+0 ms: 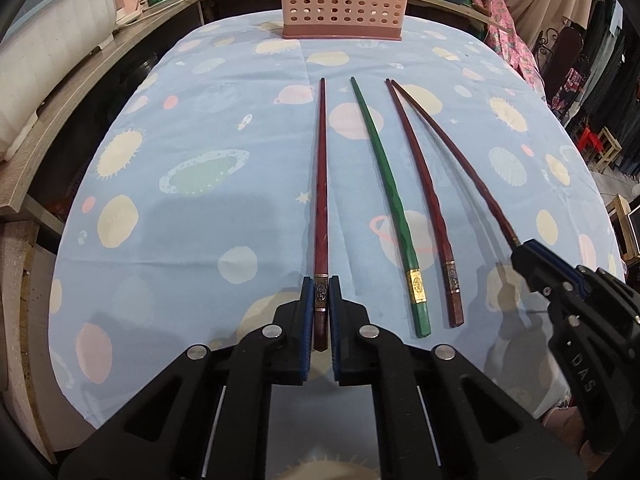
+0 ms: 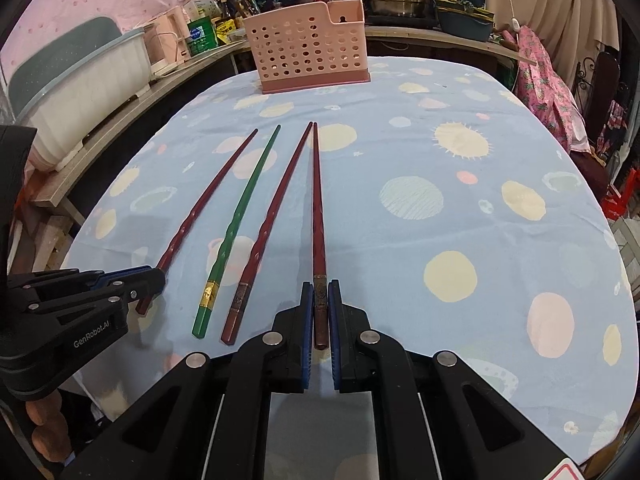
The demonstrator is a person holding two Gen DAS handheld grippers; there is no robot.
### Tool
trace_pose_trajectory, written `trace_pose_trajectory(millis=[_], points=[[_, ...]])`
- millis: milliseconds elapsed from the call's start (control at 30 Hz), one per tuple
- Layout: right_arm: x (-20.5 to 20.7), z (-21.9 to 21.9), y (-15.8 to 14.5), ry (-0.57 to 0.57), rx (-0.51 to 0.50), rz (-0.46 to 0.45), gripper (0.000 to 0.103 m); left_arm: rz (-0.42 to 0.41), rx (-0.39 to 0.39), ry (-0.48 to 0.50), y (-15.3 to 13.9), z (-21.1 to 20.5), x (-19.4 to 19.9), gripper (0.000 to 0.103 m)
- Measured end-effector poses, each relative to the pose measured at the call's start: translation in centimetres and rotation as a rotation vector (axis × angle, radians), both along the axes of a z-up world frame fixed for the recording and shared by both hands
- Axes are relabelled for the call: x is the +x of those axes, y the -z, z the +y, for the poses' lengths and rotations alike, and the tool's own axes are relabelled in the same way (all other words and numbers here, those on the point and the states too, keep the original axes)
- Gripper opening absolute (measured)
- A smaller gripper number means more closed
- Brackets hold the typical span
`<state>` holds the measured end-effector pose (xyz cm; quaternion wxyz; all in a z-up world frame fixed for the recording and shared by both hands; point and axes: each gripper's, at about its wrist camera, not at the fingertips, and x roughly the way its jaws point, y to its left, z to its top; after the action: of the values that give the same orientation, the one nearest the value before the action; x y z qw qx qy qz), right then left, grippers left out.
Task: Organize utensils
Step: 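Lift both held chopsticks and carry them over the pink basket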
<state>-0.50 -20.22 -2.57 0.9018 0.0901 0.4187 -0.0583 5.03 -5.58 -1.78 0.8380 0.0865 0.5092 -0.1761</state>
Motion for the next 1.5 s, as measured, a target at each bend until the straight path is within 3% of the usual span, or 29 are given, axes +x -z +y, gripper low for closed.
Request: trace_pose_trajectory(millis=[267,633,867,1500], points=[[0.4,-1.8,-3.4,0.039,0.018,-0.072,0.007,-0.036,-0.023,-0.017,-2.6,0.5,0.8,0.007],[2.2,-4.5,-10.2,0.074,0.029,-0.224,0.007,-0.142,-0.11,-0.06,-9.0,1.3,4.0,0.007],[4.8,-5.9,-14.6,0.079,0.031,-0.318,0.007,-0.242,-0.155,-0.088,-13.6,1.2,7.2,0.007],[13.2,-8.6,-23.0,0.083,0.069,-0.509,0.007,-0.461,-0.262,-0.116,-25.0,-1.6,16.5,0.007]])
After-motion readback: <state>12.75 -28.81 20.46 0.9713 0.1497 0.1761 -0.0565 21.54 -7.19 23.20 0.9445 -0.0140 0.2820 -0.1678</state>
